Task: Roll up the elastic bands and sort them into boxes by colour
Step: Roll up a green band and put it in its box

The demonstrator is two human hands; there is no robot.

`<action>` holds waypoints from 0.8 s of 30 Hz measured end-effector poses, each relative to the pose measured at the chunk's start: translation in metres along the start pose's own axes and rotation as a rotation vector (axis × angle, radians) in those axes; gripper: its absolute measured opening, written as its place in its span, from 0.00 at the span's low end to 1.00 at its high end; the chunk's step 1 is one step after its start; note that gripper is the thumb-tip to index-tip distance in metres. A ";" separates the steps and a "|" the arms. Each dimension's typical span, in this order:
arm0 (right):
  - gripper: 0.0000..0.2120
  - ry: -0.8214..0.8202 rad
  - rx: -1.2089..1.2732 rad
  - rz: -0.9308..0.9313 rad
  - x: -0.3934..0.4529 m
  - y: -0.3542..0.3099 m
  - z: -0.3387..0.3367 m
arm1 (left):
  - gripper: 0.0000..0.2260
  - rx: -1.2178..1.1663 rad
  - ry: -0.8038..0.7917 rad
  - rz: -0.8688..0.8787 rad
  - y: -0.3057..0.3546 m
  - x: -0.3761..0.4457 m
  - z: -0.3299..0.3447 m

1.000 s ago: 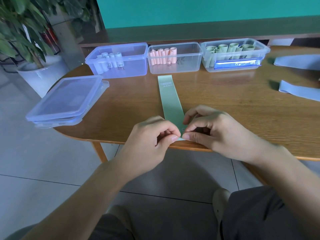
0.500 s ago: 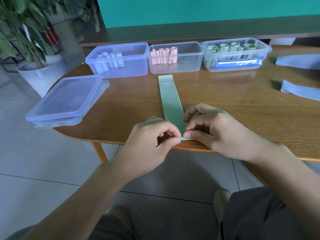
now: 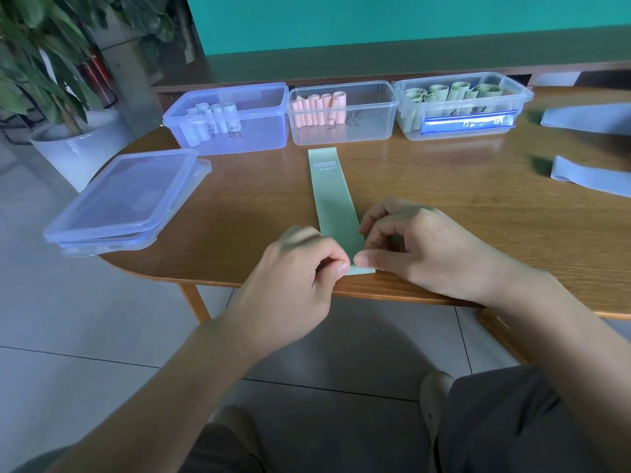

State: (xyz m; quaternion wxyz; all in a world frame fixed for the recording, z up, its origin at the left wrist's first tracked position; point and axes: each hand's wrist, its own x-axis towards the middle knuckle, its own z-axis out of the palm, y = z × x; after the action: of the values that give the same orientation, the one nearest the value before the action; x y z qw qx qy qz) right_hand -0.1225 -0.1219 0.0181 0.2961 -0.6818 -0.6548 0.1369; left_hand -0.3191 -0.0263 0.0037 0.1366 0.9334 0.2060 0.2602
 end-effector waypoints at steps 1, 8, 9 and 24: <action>0.10 0.012 -0.003 0.000 0.000 0.000 0.001 | 0.04 0.009 0.012 0.012 0.000 0.000 0.001; 0.09 0.070 -0.025 -0.037 0.005 0.002 0.004 | 0.08 0.011 0.038 0.066 -0.004 -0.003 0.003; 0.09 0.076 -0.014 -0.043 0.005 0.003 0.005 | 0.07 0.008 0.041 0.066 -0.004 -0.003 0.003; 0.05 0.041 0.112 -0.169 -0.002 0.010 0.004 | 0.10 0.077 0.103 0.076 -0.008 0.000 0.005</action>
State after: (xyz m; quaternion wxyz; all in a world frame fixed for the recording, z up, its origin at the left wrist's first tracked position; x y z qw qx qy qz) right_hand -0.1164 -0.1223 0.0090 0.3576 -0.6093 -0.6950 0.1338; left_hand -0.3186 -0.0203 -0.0031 0.0798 0.9304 0.1870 0.3050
